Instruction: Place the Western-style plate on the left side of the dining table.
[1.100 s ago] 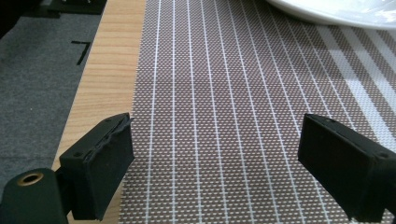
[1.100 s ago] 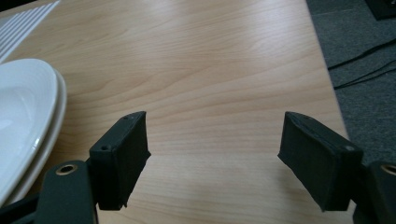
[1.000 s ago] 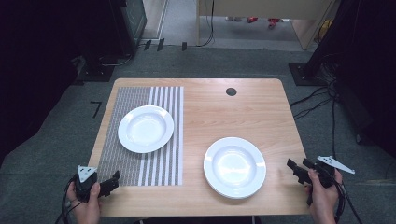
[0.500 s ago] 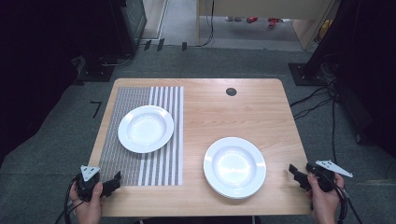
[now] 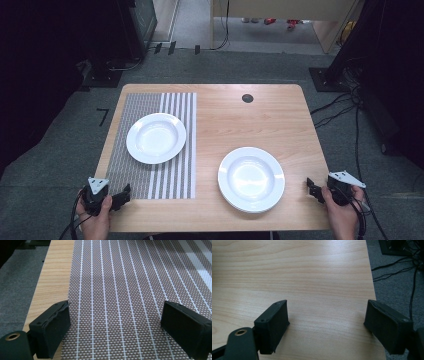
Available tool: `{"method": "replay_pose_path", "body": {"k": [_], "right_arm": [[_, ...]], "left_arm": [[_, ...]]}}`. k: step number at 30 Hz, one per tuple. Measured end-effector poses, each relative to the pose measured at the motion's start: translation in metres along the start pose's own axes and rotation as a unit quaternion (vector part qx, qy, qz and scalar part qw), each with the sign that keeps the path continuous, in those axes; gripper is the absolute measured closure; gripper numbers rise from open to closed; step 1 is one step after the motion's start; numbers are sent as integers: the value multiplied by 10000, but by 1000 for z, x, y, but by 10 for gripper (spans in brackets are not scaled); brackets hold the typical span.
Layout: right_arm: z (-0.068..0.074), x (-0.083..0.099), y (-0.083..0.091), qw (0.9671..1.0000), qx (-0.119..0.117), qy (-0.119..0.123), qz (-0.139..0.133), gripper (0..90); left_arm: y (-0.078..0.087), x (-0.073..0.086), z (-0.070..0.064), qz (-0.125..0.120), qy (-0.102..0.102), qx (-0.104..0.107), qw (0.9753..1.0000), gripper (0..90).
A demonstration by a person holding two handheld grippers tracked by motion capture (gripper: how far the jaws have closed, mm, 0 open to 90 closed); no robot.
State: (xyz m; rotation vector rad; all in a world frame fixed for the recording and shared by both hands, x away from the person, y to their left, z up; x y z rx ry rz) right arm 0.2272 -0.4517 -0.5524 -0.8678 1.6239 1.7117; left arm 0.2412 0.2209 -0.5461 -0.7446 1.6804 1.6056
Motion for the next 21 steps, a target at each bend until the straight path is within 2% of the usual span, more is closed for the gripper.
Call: {"method": "replay_pose_path", "body": {"k": [21], "right_arm": [[0, 0, -1, 10000, 9, -7, 55, 135]], "left_arm": [[-1, -1, 0, 10, 0, -1, 10000, 84]]}}
Point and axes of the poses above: each handheld gripper's, and its own axes: y roughly backward along the jaws, x roughly out of its underside, z roughly to its left, the point moved 4 cm from there along -y, roughly forward along the jaws, and after that the axes turned 6 degrees about -z, right-handed, at the moved point
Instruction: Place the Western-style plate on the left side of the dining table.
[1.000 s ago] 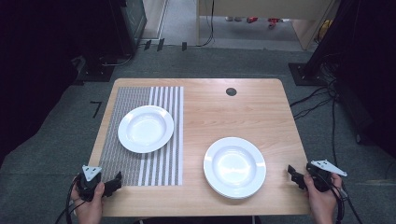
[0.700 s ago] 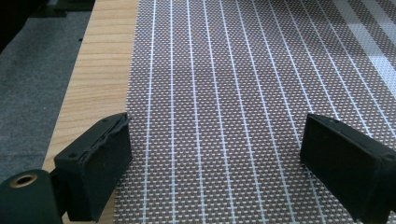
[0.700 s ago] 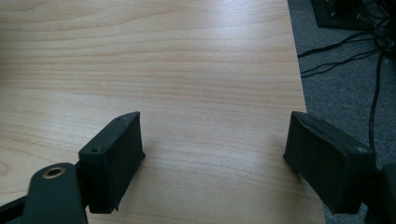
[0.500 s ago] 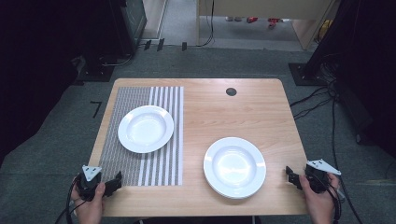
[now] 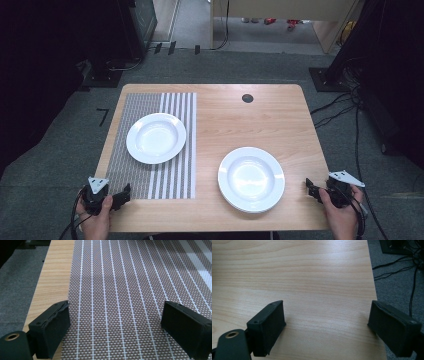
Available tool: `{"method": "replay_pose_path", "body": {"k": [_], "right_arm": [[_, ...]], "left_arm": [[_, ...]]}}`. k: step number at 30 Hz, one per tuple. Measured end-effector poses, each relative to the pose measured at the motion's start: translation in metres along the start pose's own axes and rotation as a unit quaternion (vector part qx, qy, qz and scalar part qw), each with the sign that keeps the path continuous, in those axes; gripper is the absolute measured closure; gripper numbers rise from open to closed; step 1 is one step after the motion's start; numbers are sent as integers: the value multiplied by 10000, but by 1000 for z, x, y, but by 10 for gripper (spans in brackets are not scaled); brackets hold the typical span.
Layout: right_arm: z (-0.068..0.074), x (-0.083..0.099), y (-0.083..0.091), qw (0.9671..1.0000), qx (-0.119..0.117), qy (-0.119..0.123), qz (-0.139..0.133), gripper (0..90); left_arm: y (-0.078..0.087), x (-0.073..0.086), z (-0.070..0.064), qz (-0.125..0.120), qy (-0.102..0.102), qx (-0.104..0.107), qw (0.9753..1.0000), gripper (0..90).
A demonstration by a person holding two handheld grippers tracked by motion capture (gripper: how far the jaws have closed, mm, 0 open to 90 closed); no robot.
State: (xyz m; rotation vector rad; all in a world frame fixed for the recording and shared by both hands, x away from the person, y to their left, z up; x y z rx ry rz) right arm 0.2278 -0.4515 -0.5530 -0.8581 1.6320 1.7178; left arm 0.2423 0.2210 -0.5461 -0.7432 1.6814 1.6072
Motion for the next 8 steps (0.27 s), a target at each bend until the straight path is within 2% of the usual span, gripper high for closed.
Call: {"method": "replay_pose_path", "body": {"k": [5, 6, 7, 8], "right_arm": [[0, 0, 0, 10000, 0, 0, 0, 135], [0, 0, 0, 10000, 6, 0, 0, 135], [0, 0, 0, 10000, 24, -3, -8, 137], [-1, 0, 0, 10000, 52, -11, -24, 139]], "left_arm": [[0, -1, 0, 20, 19, -1, 10000, 85], [1, -3, 1, 7, 61, -58, 10000, 85], [1, -3, 1, 7, 61, -58, 10000, 85], [2, -5, 2, -43, 147, -25, 9999, 84]]}}
Point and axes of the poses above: each handheld gripper's, and its own axes: y roughly backward along the jaws, x roughly out of its underside, z roughly to its left, the point moved 4 cm from there along -y, roughly forward along the jaws, and after that the axes turned 6 degrees about -z, right-handed, at the moved point
